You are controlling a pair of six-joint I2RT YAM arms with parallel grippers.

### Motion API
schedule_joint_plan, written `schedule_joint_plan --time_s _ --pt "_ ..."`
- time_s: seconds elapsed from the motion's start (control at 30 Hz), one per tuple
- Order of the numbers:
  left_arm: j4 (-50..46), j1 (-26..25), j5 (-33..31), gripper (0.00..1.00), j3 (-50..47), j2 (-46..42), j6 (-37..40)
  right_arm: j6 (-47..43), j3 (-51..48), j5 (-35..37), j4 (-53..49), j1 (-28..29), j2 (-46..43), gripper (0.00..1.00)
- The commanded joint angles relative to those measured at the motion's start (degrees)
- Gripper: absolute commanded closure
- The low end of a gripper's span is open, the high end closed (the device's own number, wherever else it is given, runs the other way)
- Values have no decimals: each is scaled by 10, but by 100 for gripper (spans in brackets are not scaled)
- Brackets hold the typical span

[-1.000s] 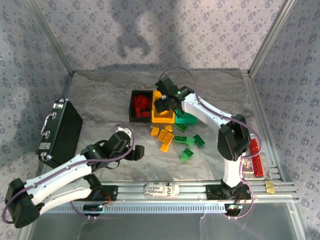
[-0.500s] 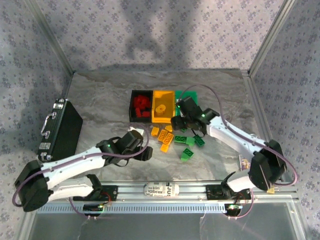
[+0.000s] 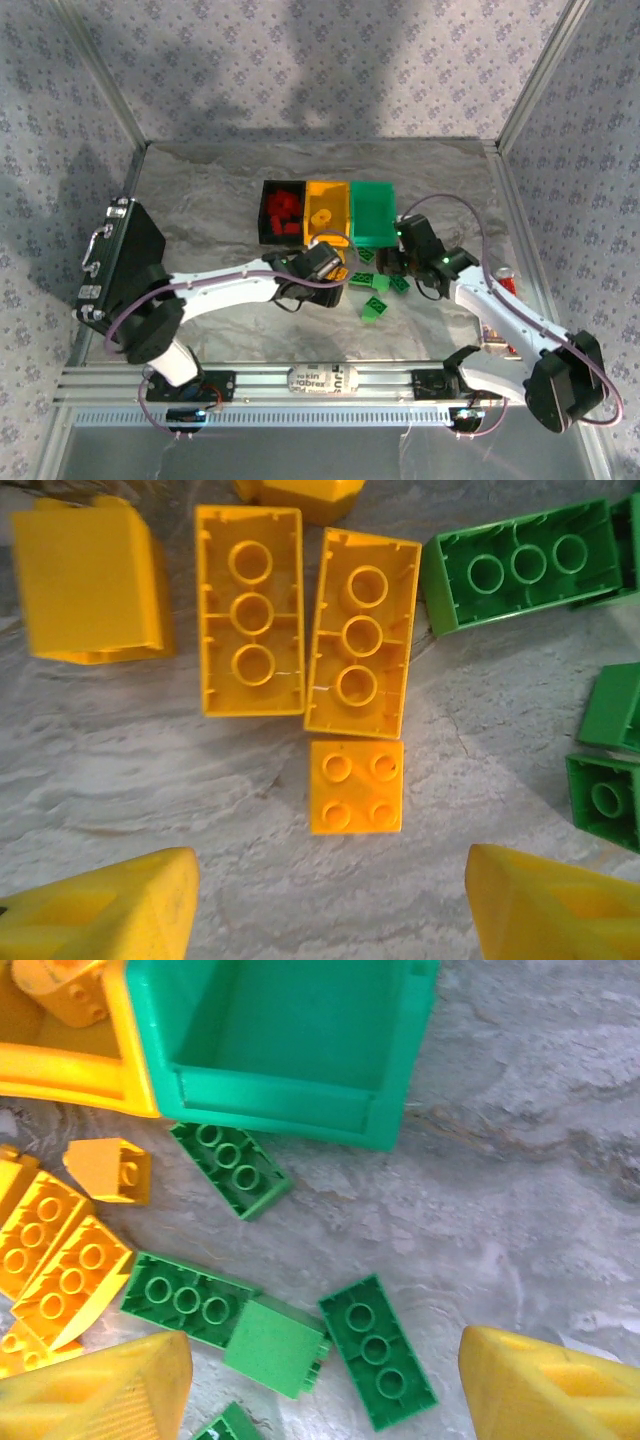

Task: Sort the legos into containers by color
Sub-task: Pick up the lego from the middle-left of the table.

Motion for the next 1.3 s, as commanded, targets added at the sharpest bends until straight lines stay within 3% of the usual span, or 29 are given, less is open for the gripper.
schedule_joint_plan --time_s 0.0,0.5,0.67,0.97,1.27 --pt "-42 -9 2 31 41 46 7 12 -29 -12 4 -19 -36 27" --pt "-110 -13 -21 40 136 157 13 17 -99 -43 8 -80 -128 27" --pt "-109 -16 -16 44 133 161 9 17 -102 -48 9 -84 -135 27" --pt "-111 -17 -16 63 137 162 11 21 -106 -51 8 -87 -144 27" --pt "-149 -25 -33 66 145 113 13 22 -107 -55 6 -93 -150 27"
